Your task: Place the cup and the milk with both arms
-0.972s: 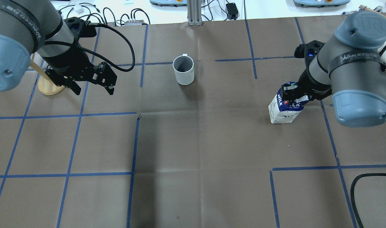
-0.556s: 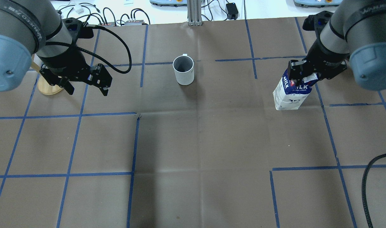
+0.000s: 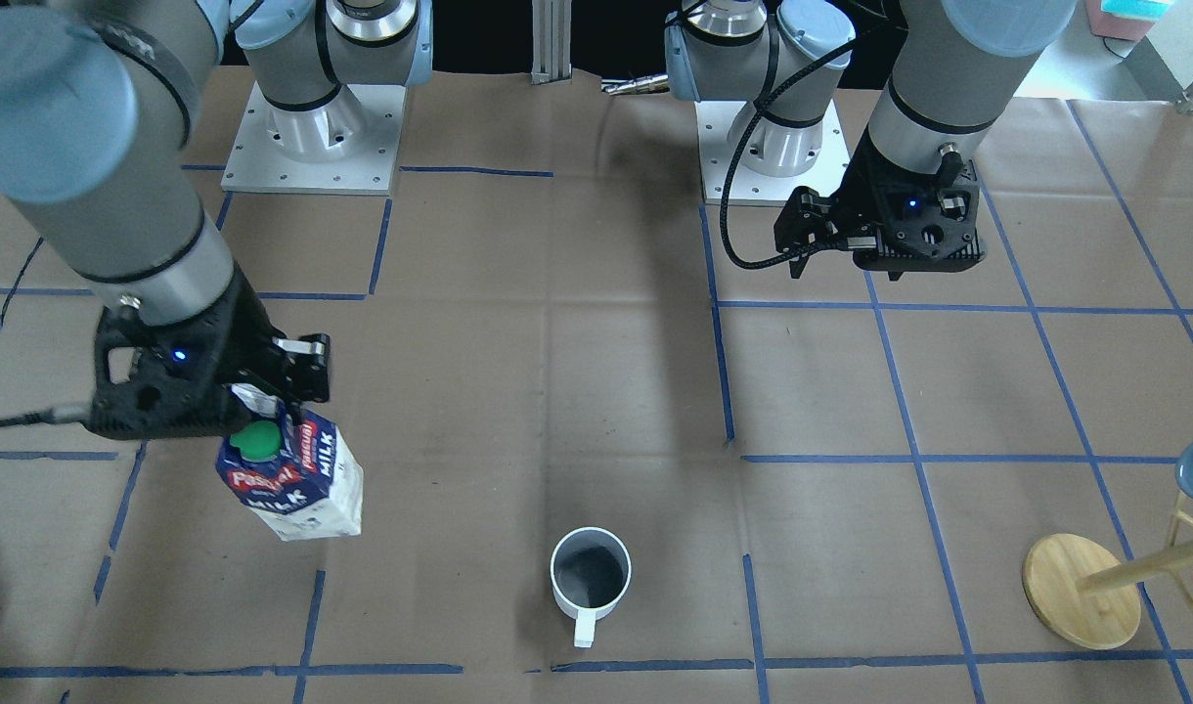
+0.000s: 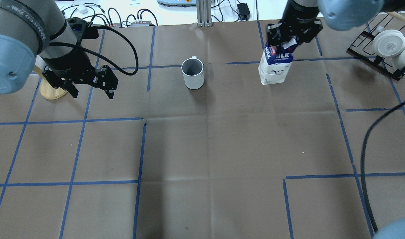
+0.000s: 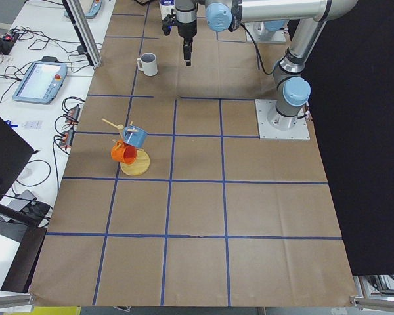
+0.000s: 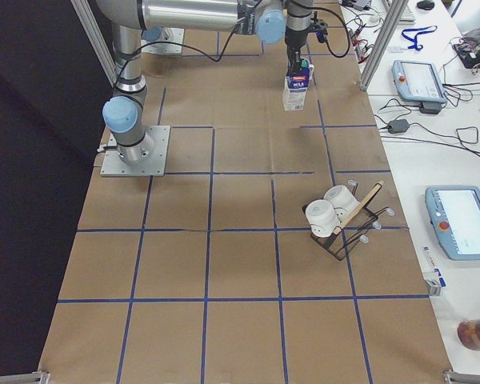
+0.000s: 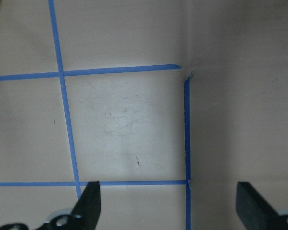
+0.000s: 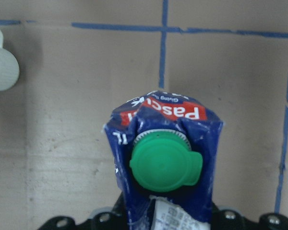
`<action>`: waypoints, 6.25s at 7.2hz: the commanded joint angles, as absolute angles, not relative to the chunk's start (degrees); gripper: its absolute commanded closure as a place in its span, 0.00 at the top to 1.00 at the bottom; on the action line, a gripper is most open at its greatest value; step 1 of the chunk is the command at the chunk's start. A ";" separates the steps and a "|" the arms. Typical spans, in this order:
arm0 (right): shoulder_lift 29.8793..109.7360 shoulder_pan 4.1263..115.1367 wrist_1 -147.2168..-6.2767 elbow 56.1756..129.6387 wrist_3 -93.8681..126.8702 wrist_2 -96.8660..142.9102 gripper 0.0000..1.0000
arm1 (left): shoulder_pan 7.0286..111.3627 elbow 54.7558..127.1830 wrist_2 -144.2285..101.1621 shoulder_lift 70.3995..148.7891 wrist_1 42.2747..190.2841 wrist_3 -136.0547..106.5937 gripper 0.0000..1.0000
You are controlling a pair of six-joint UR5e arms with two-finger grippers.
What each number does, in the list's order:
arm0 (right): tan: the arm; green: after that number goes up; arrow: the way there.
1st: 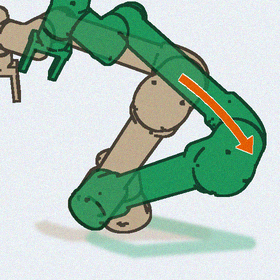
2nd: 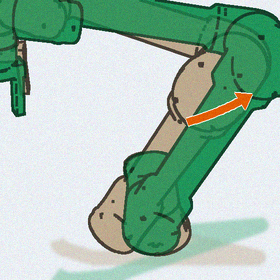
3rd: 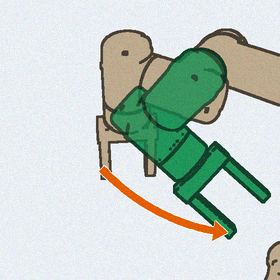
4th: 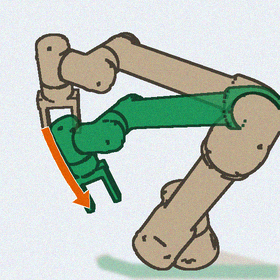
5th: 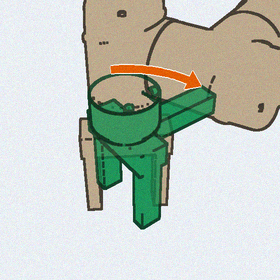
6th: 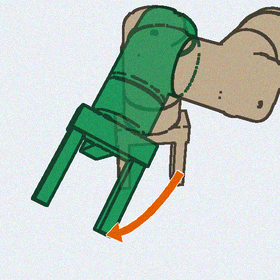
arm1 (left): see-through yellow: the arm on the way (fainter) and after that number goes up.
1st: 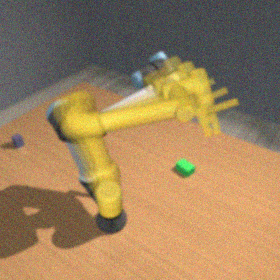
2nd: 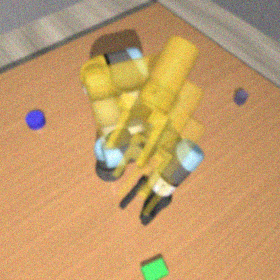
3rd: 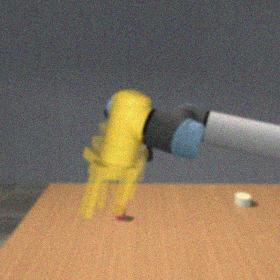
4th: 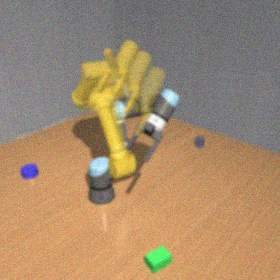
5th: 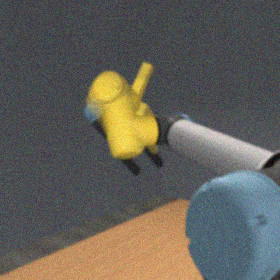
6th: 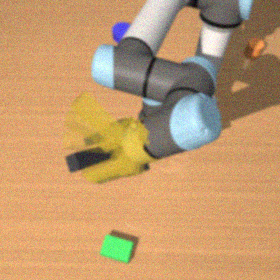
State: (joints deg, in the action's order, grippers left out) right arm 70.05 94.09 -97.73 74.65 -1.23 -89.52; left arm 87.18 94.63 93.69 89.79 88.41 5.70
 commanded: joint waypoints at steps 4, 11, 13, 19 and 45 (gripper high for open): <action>56.16 103.10 -97.03 61.70 6.86 -89.21 0.48 | 87.19 94.83 93.69 89.74 88.33 5.89 1.00; 52.74 106.70 -99.40 61.79 15.91 -88.86 0.66 | 87.19 95.01 93.69 89.56 88.24 6.06 1.00; 52.65 106.09 -103.09 62.40 15.73 -89.12 1.00 | 87.19 95.01 93.69 89.47 88.24 6.15 1.00; 58.87 103.62 -97.23 62.58 15.12 -89.82 1.00 | 87.19 95.01 93.69 89.39 88.24 6.15 1.00; 95.36 90.88 -96.85 98.70 4.31 -92.46 1.00 | 87.10 95.36 93.96 87.80 88.33 6.24 1.00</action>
State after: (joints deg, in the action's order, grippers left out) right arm 95.44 90.82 -96.79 98.70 4.31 -92.53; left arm 87.10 95.36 93.95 87.79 88.33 6.26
